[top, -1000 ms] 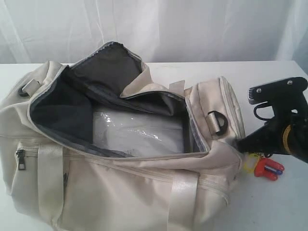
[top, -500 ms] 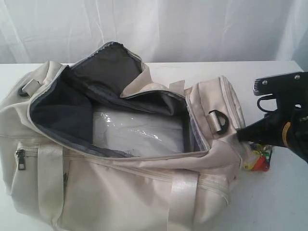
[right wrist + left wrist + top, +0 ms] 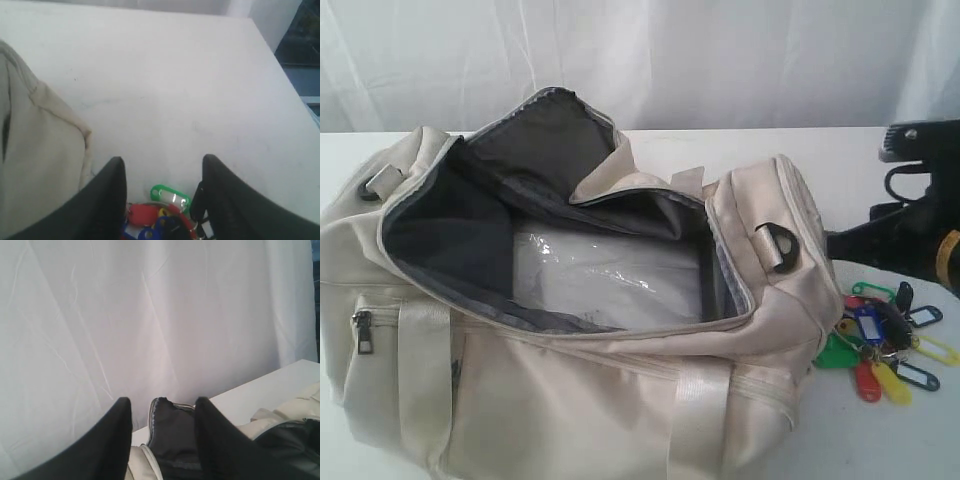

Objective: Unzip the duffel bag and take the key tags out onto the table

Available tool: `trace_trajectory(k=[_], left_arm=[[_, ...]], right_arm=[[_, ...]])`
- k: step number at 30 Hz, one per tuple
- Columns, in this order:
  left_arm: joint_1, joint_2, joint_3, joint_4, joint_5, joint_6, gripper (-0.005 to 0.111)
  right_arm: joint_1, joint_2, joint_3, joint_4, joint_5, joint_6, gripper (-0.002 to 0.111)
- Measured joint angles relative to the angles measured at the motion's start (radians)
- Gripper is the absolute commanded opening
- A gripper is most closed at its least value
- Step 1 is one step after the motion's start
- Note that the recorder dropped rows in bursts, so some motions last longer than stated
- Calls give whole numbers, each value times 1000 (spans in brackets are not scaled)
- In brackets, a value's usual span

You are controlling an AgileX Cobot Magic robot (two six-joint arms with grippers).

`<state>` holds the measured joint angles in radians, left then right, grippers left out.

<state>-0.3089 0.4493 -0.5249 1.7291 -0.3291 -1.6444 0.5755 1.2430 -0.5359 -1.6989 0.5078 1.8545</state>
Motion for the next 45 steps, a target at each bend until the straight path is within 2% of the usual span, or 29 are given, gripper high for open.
trace_trajectory(k=[2,5,10,14,15,20,27,32,45], left_arm=[[0,0,0,0,22,0,45],[0,0,0,0,40,0,41],[0,0,0,0,49,-12,18],[0,0,0,0,50,-22,0],[0,0,0,0,50,-22,0],[0,0,18,0,69,-28,0],[0,0,153,0,115,-73,0],[0,0,193,0,104,-78,0],[0,0,197,0,94,-78,0]], right_arm=[[0,-90,19,-2,0,2,44],[0,-231,82,-2,4,5,36],[0,-440,182,2,38,59,23],[0,-617,255,26,40,71,5],[0,-675,272,28,31,71,0],[0,-852,314,39,-90,-5,0],[0,-906,334,37,-324,-120,0],[0,-906,334,35,-346,-138,0],[0,-908,334,35,-354,-138,0]])
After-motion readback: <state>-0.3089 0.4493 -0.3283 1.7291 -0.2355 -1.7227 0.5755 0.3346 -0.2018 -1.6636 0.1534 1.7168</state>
